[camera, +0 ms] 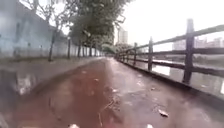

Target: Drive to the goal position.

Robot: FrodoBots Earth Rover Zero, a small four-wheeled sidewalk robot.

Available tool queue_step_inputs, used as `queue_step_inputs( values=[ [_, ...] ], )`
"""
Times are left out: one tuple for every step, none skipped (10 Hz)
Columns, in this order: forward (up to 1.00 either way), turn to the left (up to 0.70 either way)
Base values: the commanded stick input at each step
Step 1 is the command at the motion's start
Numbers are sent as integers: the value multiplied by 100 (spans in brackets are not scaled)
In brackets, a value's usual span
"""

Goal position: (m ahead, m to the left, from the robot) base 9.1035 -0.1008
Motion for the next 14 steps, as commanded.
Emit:
queue_step_inputs(
  values=[
    [85,2],
    [85,2],
    [85,2],
    [85,2],
    [85,2],
    [85,2],
    [85,2],
    [85,2],
    [85,2],
    [85,2],
    [85,2],
    [85,2],
    [85,2],
    [85,2]
  ],
)
